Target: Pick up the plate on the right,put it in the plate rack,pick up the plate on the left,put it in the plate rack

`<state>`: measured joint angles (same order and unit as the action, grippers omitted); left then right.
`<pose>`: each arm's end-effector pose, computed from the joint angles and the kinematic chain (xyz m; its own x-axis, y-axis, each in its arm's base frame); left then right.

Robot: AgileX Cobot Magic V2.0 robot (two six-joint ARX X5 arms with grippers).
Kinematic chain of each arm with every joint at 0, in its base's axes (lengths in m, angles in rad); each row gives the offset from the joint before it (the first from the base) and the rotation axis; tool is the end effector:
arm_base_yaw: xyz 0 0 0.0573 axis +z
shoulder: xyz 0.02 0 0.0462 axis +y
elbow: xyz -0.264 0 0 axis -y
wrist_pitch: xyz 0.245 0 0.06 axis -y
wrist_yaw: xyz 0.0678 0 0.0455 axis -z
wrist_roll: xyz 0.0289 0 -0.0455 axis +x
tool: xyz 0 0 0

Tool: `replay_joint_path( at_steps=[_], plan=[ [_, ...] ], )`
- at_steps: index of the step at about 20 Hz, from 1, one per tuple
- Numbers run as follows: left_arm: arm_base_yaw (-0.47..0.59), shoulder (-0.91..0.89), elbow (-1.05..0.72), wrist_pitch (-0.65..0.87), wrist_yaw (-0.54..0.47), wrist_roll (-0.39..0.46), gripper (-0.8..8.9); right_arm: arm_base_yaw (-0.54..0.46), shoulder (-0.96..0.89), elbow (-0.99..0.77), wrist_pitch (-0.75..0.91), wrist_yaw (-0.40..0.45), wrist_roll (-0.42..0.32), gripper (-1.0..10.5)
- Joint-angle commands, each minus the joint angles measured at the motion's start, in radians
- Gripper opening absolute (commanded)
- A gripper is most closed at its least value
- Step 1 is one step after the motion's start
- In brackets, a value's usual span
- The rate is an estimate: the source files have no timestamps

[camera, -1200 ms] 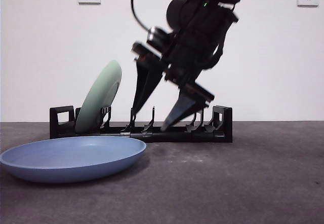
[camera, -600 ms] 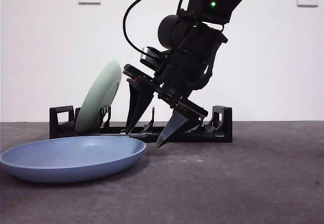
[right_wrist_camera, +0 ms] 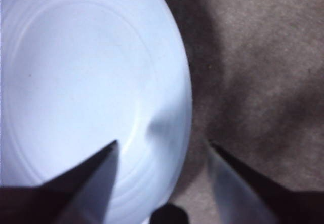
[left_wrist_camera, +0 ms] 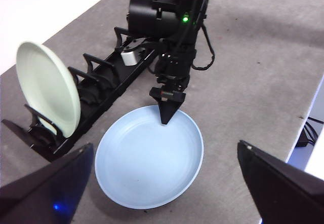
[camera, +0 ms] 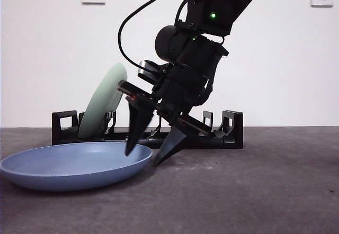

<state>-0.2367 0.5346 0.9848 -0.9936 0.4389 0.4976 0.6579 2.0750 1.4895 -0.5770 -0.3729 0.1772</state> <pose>0.0630 -0.0278 0.3501 0.6536 -0.5948 -0.4680 0.7372 0.6404 0.2155 0.3279 0.2667 0.1623 0.0698 0.5144 -0.8547 -0.5452 0.7372 0.3991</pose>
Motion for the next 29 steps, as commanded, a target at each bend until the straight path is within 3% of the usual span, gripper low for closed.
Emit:
replay_joint_path(
  at_steps=[1, 6, 9, 13, 16, 19, 23, 26, 29],
  plan=[
    [-0.014, 0.002, 0.001, 0.008, 0.002, 0.012, 4.76, 0.006, 0.017, -0.008, 0.002, 0.01, 0.011, 0.1],
    [-0.043, 0.007, 0.001, 0.008, -0.008, 0.013, 4.76, 0.009, 0.017, -0.008, 0.0, 0.012, 0.02, -0.2],
    [-0.085, 0.016, 0.0, -0.008, -0.048, 0.056, 4.76, 0.009, 0.012, -0.007, -0.008, 0.009, 0.032, -0.2],
    [-0.18, 0.045, 0.001, -0.032, -0.102, 0.1, 4.76, 0.008, -0.035, -0.007, -0.057, 0.006, 0.023, -0.2],
    [-0.317, 0.101, 0.001, -0.037, -0.186, 0.142, 4.76, -0.007, -0.144, -0.006, -0.128, 0.014, 0.002, -0.2],
    [-0.48, 0.18, 0.001, -0.035, -0.295, 0.189, 4.76, -0.044, -0.282, -0.006, -0.207, 0.01, -0.005, -0.2],
    [-0.688, 0.327, 0.001, 0.043, -0.546, 0.272, 4.75, -0.103, -0.436, -0.006, -0.337, 0.009, -0.028, -0.2],
    [-0.784, 0.439, 0.001, 0.154, -0.711, 0.329, 4.71, -0.135, -0.501, -0.006, -0.42, 0.006, -0.048, -0.2],
    [-0.818, 0.534, 0.001, 0.255, -0.801, 0.38, 4.67, -0.143, -0.537, -0.006, -0.467, 0.003, -0.056, -0.2]
  ],
)
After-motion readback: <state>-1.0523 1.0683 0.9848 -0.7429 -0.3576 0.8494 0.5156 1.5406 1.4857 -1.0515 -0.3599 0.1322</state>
